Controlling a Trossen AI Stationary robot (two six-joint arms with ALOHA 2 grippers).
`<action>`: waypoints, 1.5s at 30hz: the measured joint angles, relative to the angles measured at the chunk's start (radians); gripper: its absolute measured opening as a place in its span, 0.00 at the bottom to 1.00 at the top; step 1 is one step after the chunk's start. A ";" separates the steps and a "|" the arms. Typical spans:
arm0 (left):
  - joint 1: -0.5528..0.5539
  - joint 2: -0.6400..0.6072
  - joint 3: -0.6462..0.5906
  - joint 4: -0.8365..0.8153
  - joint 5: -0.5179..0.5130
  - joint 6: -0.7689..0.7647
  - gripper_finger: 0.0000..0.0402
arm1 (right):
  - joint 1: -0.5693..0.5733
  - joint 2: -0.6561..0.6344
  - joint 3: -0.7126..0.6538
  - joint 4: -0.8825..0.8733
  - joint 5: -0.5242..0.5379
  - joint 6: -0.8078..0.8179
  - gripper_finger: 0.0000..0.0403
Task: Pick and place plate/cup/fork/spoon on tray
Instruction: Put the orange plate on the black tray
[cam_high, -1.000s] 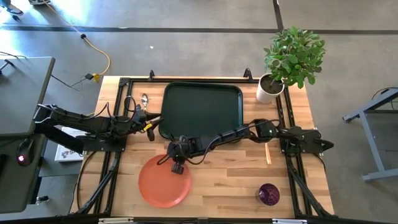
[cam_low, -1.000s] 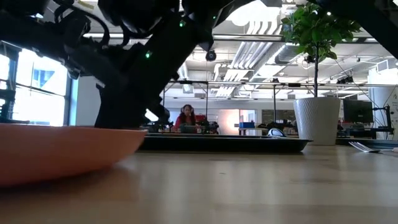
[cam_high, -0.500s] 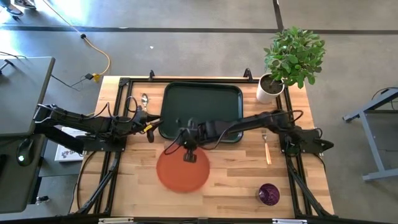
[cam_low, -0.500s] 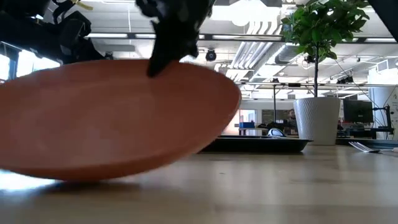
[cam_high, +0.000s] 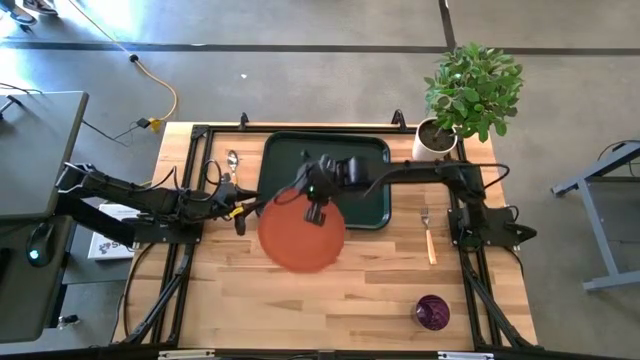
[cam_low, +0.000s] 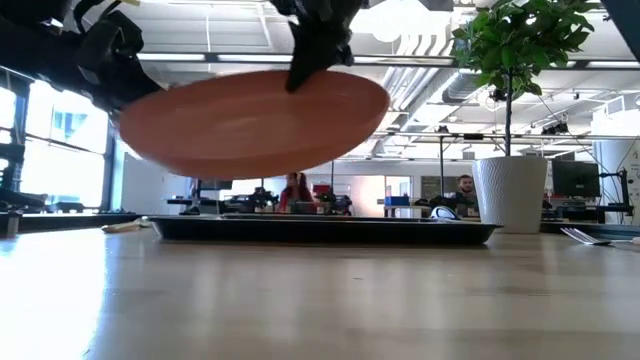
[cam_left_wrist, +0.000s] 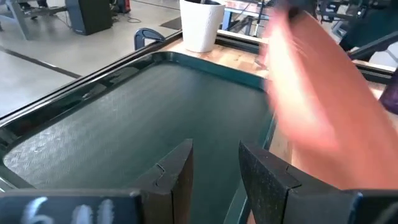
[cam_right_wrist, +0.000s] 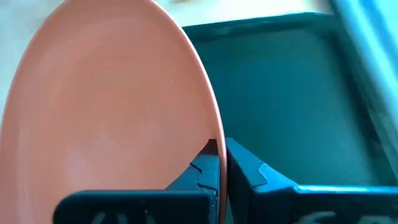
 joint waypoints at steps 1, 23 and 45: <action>-0.002 0.000 0.000 0.000 -0.006 0.000 0.30 | -0.018 -0.003 0.000 -0.004 0.045 0.010 0.00; -0.004 0.020 0.000 -0.026 -0.063 -0.010 0.30 | -0.384 -0.263 -1.000 0.859 0.065 0.349 0.00; 0.026 0.158 0.000 -0.017 -0.105 -0.044 0.30 | -0.308 -0.260 -1.108 0.896 0.198 0.363 0.19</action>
